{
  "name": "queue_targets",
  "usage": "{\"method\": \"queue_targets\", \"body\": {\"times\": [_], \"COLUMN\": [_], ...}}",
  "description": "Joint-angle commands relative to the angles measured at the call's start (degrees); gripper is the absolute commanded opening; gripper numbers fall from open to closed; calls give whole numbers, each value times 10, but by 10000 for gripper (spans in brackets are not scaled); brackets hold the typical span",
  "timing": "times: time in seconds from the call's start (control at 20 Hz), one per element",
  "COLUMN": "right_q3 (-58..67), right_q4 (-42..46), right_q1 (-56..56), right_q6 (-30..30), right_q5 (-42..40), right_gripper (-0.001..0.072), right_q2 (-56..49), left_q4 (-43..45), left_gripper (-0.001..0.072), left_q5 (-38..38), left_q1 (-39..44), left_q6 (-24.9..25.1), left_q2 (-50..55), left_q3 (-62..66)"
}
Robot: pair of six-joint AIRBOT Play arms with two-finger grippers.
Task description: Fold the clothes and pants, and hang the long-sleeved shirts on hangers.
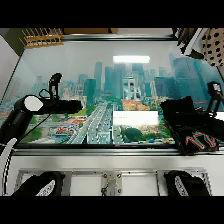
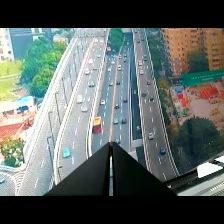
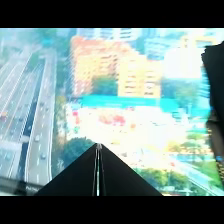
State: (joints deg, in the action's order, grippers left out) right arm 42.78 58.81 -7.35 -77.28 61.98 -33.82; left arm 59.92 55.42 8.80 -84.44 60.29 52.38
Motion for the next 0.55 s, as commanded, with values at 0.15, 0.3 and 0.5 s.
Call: {"method": "queue_targets", "body": {"times": [0.15, 0.3, 0.5], "right_q3": [0, 0, 0], "right_q4": [-10, -10, -10], "right_q1": [38, 38, 38], "right_q6": [10, 10, 10], "right_q5": [14, 14, 14], "right_gripper": [13, 14, 13], "right_q2": [-44, -45, -45], "left_q4": [0, 0, 0], "left_gripper": [8, 8, 8], "left_q5": [-1, -1, -1], "left_q1": [0, 0, 0], "left_q6": [0, 0, 0], "left_q2": [0, 0, 0], "left_q3": [0, 0, 0]}}
